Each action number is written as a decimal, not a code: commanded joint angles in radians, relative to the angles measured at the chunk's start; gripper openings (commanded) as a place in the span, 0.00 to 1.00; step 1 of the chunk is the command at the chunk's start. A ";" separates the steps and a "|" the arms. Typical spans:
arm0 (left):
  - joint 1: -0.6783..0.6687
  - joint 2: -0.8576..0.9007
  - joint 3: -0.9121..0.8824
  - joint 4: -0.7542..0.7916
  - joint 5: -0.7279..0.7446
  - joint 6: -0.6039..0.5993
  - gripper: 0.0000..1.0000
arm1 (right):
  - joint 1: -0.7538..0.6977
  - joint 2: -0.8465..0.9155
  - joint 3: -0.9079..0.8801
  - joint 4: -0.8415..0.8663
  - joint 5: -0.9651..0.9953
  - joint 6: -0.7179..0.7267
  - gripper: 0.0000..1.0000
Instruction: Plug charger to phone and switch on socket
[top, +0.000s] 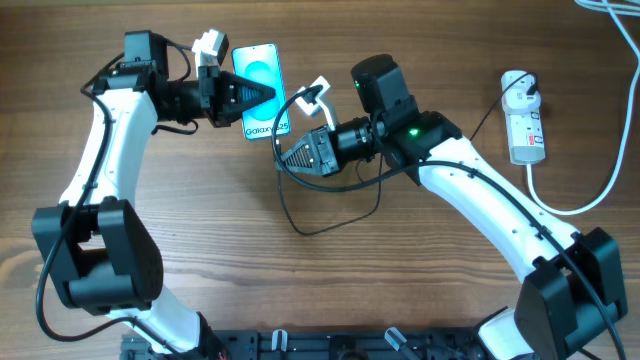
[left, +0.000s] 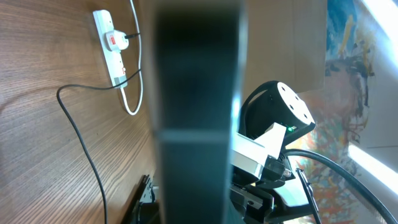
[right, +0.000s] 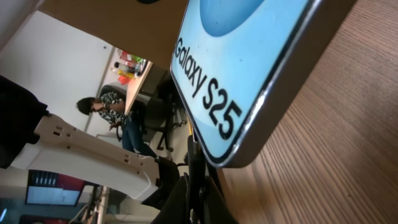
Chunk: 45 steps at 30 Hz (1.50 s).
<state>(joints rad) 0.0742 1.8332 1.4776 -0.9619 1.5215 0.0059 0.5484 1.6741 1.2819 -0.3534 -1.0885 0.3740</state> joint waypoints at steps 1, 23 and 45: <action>-0.005 -0.023 0.013 -0.019 0.055 0.009 0.04 | 0.002 -0.009 0.013 0.006 -0.027 0.023 0.04; -0.028 -0.023 0.013 0.026 0.055 0.015 0.04 | 0.004 -0.009 0.013 0.025 -0.038 0.048 0.04; -0.044 -0.023 0.013 0.026 0.056 0.009 0.04 | -0.002 -0.009 0.013 0.028 -0.002 0.128 0.04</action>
<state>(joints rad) 0.0372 1.8332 1.4776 -0.9375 1.5322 0.0059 0.5495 1.6741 1.2819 -0.3321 -1.0988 0.4576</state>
